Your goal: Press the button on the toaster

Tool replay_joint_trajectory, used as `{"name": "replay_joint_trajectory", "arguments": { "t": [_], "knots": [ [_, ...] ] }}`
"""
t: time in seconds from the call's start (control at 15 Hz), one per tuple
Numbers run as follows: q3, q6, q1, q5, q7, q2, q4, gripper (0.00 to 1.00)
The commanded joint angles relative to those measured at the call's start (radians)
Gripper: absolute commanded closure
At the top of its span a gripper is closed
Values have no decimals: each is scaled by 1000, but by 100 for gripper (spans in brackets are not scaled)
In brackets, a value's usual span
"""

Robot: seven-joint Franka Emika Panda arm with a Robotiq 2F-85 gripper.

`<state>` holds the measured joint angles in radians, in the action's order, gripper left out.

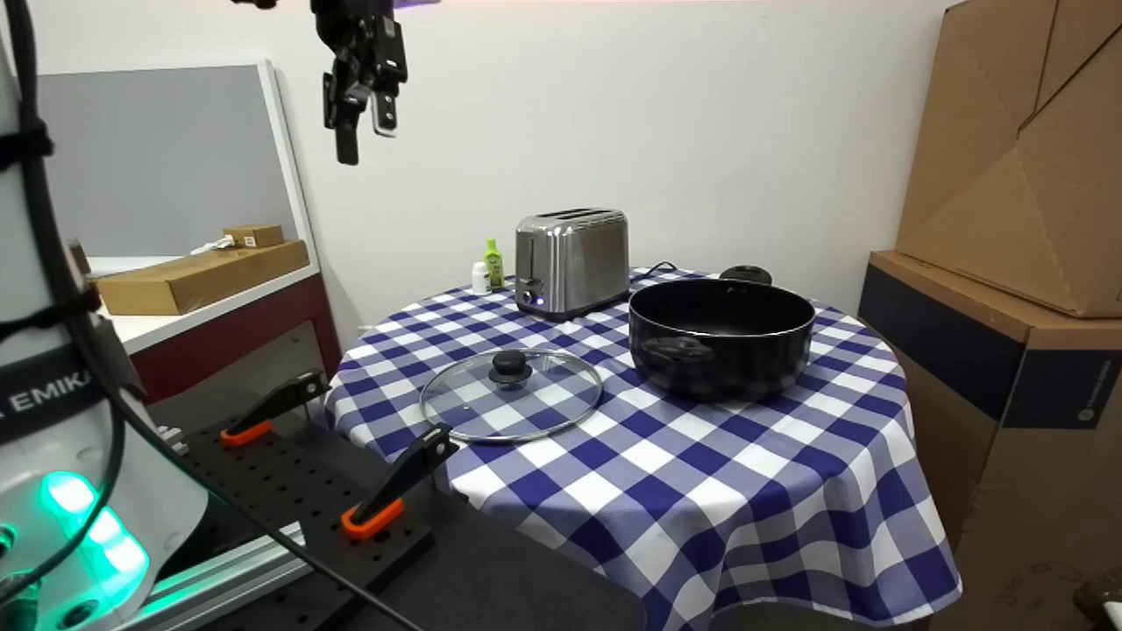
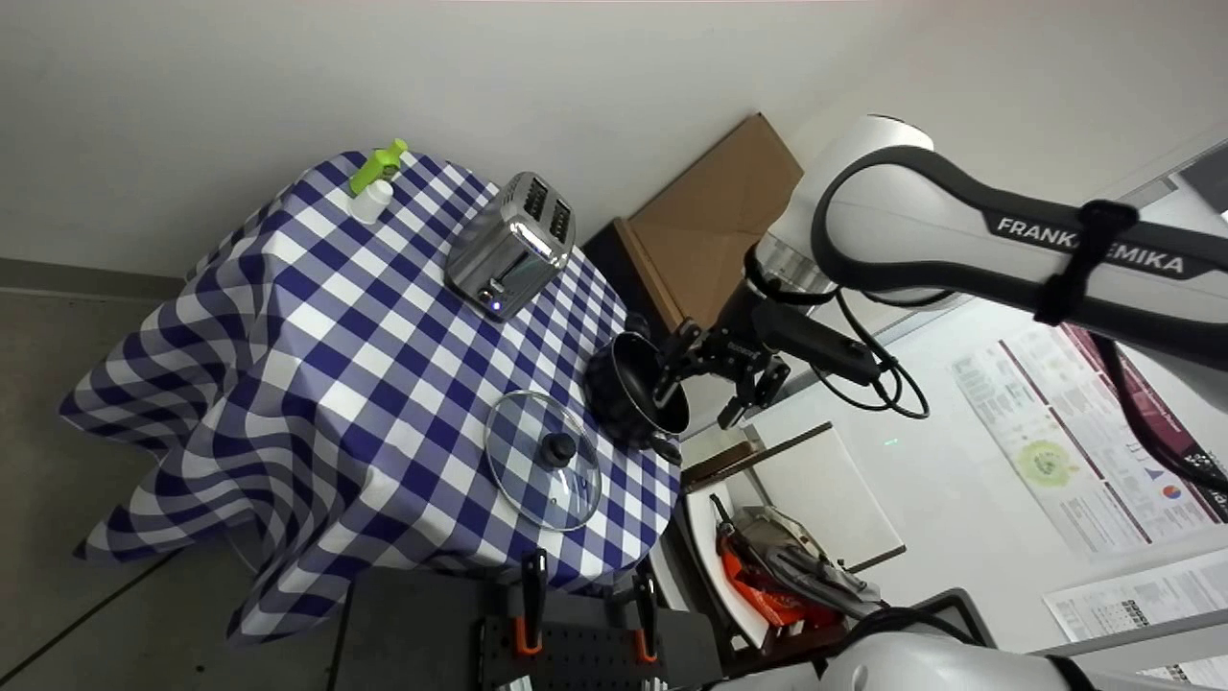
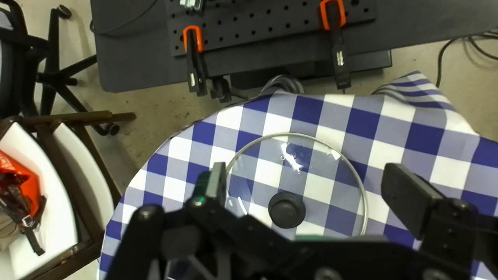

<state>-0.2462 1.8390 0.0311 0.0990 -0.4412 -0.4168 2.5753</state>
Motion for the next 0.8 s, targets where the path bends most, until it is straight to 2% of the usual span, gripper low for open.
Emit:
{"name": "replay_joint_trajectory", "arguments": {
  "t": [0.0, 0.4, 0.73],
  "knots": [
    [22, 176, -28, 123, -14, 103, 12, 0],
    [60, 517, -76, 313, -126, 279, 17, 0],
    [126, 780, -96, 450, -263, 408, -8, 0]
  ]
}}
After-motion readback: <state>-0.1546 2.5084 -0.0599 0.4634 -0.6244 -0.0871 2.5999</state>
